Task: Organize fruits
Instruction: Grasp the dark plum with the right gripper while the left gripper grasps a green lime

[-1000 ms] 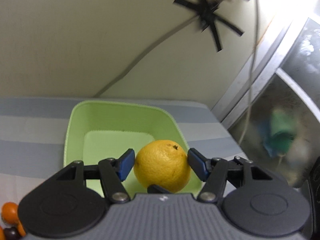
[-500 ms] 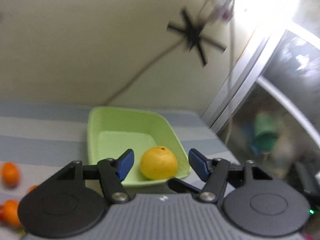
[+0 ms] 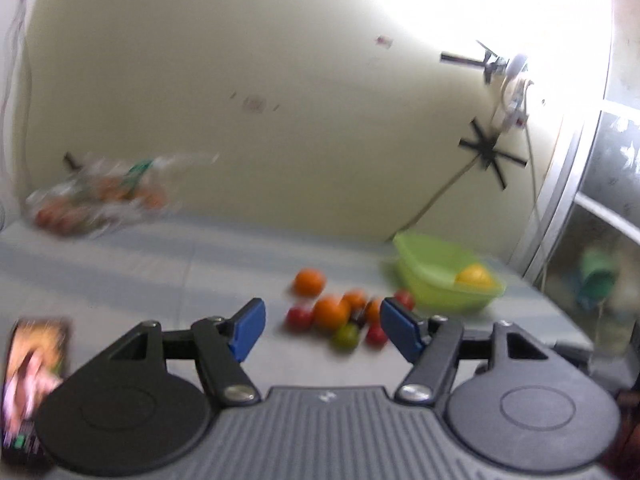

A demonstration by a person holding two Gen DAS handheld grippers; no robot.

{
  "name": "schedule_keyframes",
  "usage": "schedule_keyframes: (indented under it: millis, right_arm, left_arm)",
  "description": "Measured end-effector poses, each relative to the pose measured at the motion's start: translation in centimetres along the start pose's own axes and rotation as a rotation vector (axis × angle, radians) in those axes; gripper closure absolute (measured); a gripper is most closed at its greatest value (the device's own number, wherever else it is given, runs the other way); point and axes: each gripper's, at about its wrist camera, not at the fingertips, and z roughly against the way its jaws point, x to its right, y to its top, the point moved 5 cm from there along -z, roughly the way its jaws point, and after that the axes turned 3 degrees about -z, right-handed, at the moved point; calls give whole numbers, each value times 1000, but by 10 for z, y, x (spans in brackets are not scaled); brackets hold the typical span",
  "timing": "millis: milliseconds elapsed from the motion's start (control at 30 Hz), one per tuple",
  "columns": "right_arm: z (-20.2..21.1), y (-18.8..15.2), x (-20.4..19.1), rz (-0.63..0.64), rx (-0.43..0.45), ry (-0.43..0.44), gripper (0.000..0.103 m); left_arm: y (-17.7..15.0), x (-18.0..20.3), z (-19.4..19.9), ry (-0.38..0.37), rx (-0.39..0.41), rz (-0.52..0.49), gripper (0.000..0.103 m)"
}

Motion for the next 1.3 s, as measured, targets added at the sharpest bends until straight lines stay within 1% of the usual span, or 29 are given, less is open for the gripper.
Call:
schedule_keyframes:
  millis: [100,200,300,367,433,533,567,600,667,700,767,833,933,1000,1033,1200,1300]
  right_arm:
    - [-1,-6,-7,3,-13,-30,56]
    - [-5,-11,-8,-10,-45,-56,55]
    - [-6,-17,-12,-3,-67,-82,55]
    - [-7,-18,-15,11,-74,-94,55]
    - [-9,-20,-17,20,-81,-108,55]
    - [-13,-22,-16,16,-100,-125,55]
    - [-15,-23,-15,14,-105,-128,55]
    - [-16,-23,-15,14,-108,-130,55]
    - [-18,-24,-15,19,-114,-130,55]
    - [-19,-24,-16,23,-116,-129,55]
    - [-22,-23,-17,37,-122,-132,55]
    - [-25,-23,-17,47,-131,-143,55]
    - [-30,-22,-13,45,-146,-153,56]
    - [-31,-22,-11,48,-150,-154,66]
    - [-31,-22,-12,58,-151,-155,76]
    - [-26,-22,-12,57,-130,-145,76]
    - [-23,-18,-9,48,-101,-130,76]
  left_arm:
    - [-33,7,-1,-6,-52,-10,37]
    - [-60,13,-10,17,-91,-64,35]
    - [-74,17,-17,26,-104,-89,35]
    - [-81,17,-18,43,-102,-106,34]
    - [-86,16,-22,58,-116,-110,34]
    - [-91,14,-29,66,-145,-96,40]
    - [-94,12,-30,66,-148,-94,45]
    - [-95,11,-31,65,-151,-92,47]
    - [-96,12,-32,61,-159,-84,56]
    - [-96,12,-33,61,-158,-83,56]
    - [-97,15,-34,64,-155,-94,65]
    - [-96,18,-34,60,-152,-100,71]
    - [-94,22,-38,72,-149,-108,72]
    - [-92,23,-41,57,-154,-92,72]
    - [-90,23,-43,41,-156,-80,72]
    - [-75,35,-57,-25,-155,-62,72]
    - [-57,47,-70,-81,-147,-59,72]
